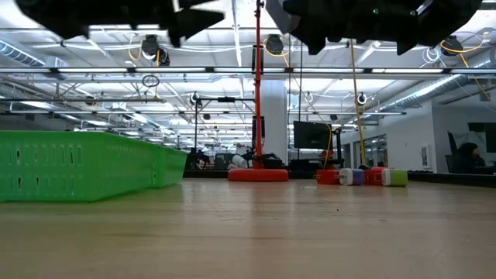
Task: Pick & Place Office items
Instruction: Put the light blue charger adapter into the top green bin
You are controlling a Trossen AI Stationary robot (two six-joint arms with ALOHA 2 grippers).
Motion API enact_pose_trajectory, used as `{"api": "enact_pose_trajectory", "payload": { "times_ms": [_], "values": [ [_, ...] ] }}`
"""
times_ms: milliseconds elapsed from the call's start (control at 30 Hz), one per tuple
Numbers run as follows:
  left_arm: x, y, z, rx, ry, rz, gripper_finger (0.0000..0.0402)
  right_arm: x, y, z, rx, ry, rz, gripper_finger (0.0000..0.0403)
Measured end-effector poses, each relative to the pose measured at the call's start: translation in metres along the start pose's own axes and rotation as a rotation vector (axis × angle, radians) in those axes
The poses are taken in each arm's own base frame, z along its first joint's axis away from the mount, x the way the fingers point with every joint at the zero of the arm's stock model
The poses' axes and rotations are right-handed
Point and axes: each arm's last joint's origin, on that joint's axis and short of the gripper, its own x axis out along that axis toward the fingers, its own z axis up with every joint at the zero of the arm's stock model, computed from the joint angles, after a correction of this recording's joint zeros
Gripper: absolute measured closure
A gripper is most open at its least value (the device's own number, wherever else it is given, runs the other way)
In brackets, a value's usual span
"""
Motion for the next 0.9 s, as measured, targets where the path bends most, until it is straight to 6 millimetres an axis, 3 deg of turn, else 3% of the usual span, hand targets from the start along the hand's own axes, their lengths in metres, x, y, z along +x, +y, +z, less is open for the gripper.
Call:
{"api": "enact_pose_trajectory", "payload": {
  "times_ms": [233, 467, 633, 900],
  "values": [
    [0.045, -0.007, 0.004, 0.090, -0.016, -0.056, 0.0128, 0.001, 0.008, 0.005, -0.027, -0.044, 0.030, 0.0181],
    [0.076, -0.009, 0.002, 0.079, -0.005, -0.066, 0.0128, 0.002, 0.012, 0.007, -0.046, -0.066, 0.053, 0.0187],
    [0.085, -0.012, 0.002, 0.065, -0.019, -0.170, 0.0128, 0.002, 0.013, 0.007, -0.048, -0.063, 0.068, 0.0186],
    [0.086, -0.013, 0.002, 0.061, -0.011, -0.180, 0.0128, 0.002, 0.013, 0.005, -0.044, -0.052, 0.044, 0.0191]
  ]
}}
